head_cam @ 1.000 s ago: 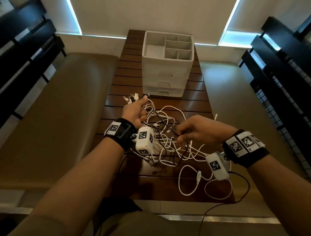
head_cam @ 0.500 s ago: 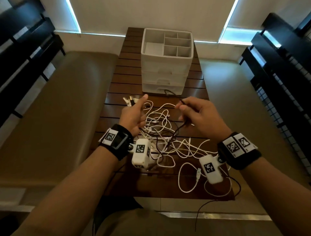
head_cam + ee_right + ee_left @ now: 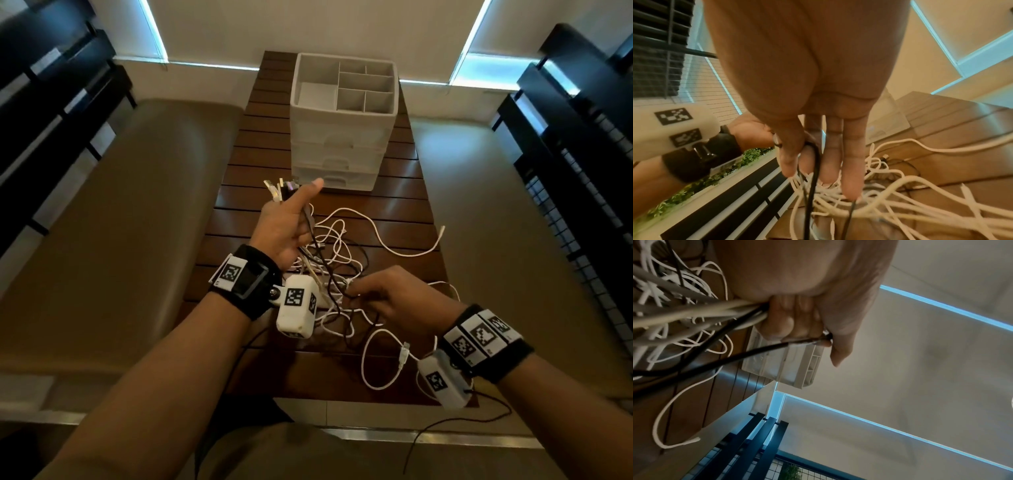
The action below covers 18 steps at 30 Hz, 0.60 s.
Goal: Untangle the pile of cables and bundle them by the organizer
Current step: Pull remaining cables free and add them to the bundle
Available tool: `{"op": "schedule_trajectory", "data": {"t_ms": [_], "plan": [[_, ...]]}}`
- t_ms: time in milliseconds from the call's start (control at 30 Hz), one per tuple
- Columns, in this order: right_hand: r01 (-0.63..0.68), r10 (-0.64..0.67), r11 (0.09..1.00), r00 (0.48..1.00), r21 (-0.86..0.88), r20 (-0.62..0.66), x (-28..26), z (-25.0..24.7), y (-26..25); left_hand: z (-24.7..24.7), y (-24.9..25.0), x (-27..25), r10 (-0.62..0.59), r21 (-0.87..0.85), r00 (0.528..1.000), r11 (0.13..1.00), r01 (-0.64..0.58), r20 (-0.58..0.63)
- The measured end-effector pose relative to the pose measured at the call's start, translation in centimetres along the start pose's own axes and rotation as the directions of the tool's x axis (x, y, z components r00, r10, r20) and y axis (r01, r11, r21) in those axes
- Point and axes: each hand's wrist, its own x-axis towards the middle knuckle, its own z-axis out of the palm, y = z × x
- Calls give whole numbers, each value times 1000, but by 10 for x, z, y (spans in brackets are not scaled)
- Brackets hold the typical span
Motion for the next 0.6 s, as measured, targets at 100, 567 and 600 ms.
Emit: {"op": "schedule_trajectory", "data": {"t_ms": [100, 567, 600], "plan": [[-56, 55, 998, 998, -27, -17, -1, 5, 9, 4, 2, -2, 42, 28, 999, 999, -41, -18], [-125, 129, 978, 992, -169, 10, 55, -4, -29, 19, 10, -14, 139, -90, 989, 987, -134, 49], [-109, 104, 982, 994, -155, -41, 57, -4, -29, 17, 11, -15, 119, -151, 990, 983, -107, 78]]}}
